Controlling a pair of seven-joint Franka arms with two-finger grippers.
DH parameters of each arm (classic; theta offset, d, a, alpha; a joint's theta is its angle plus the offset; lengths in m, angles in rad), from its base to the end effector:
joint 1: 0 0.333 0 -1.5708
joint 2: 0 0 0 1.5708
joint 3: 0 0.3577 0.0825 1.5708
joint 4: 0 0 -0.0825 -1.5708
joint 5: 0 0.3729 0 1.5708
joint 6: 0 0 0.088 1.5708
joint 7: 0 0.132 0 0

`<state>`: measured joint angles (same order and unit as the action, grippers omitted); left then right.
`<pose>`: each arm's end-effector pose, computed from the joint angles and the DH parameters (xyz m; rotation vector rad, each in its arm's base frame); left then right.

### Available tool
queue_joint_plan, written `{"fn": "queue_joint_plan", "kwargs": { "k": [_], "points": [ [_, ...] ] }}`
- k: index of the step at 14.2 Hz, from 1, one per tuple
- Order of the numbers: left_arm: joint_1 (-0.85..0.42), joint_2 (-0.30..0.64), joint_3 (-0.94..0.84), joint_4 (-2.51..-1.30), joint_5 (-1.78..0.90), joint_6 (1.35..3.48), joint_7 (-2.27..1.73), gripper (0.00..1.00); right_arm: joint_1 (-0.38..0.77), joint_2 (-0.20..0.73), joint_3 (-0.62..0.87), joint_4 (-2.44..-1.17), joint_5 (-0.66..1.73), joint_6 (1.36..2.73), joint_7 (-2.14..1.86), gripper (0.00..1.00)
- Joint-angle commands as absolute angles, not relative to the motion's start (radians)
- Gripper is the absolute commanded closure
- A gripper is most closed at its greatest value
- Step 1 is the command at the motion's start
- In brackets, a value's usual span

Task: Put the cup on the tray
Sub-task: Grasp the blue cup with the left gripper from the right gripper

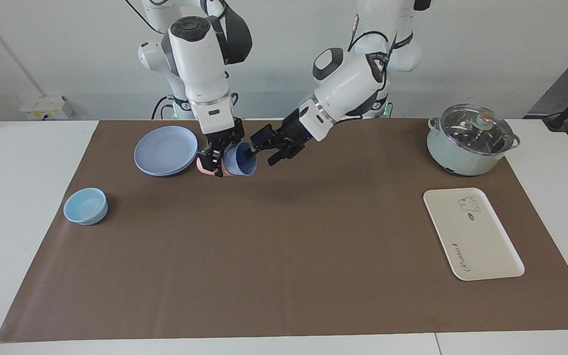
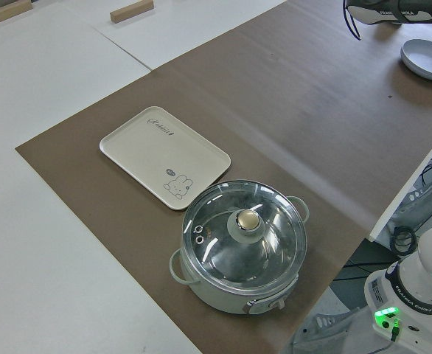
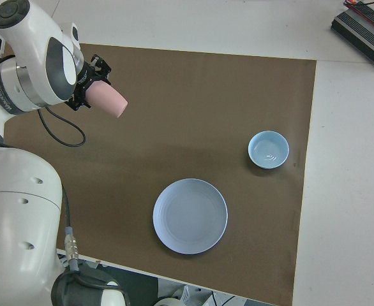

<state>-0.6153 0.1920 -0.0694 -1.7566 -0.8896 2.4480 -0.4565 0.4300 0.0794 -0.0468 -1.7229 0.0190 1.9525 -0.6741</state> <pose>0.5122 -0.4303 0.5400 2.2469 0.3854 -0.0114 0.5548 0.2265 0.5605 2.7028 1.5691 0.2361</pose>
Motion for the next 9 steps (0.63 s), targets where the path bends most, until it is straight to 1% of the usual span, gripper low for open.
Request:
{"fn": "queue_joint_plan", "kwargs": {
  "k": [1,2,3,4,5,6,8,9],
  "points": [
    [-0.658,0.152,-0.054,-1.816,-0.910,2.502,-0.437,0.07,0.436,0.084,-0.048,-1.704,-0.003,1.934,-0.652,1.00],
    [-0.664,0.153,-0.054,-1.816,-0.911,2.514,-0.439,0.14,0.436,0.084,-0.048,-1.704,-0.005,1.934,-0.653,1.00],
    [-0.664,0.153,-0.054,-1.816,-0.911,2.517,-0.439,0.19,0.436,0.084,-0.048,-1.704,-0.003,1.936,-0.652,1.00],
    [-0.672,0.153,-0.054,-1.816,-0.911,2.517,-0.439,0.27,0.434,0.084,-0.048,-1.704,-0.003,1.937,-0.653,1.00],
    [-0.675,0.153,-0.052,-1.816,-0.911,2.519,-0.439,0.39,0.434,0.084,-0.048,-1.706,-0.003,1.937,-0.652,1.00],
    [-0.673,0.153,-0.051,-1.816,-0.907,2.513,-0.436,0.69,0.434,0.084,-0.048,-1.706,-0.005,1.939,-0.652,1.00],
    [-0.666,0.153,-0.051,-1.815,-0.905,2.514,-0.422,0.86,0.436,0.084,-0.048,-1.706,-0.003,1.942,-0.652,1.00],
    [-0.667,0.156,-0.051,-1.809,-0.902,2.514,-0.423,0.98,0.434,0.084,-0.048,-1.706,-0.003,1.944,-0.652,1.00]
  ]
}}
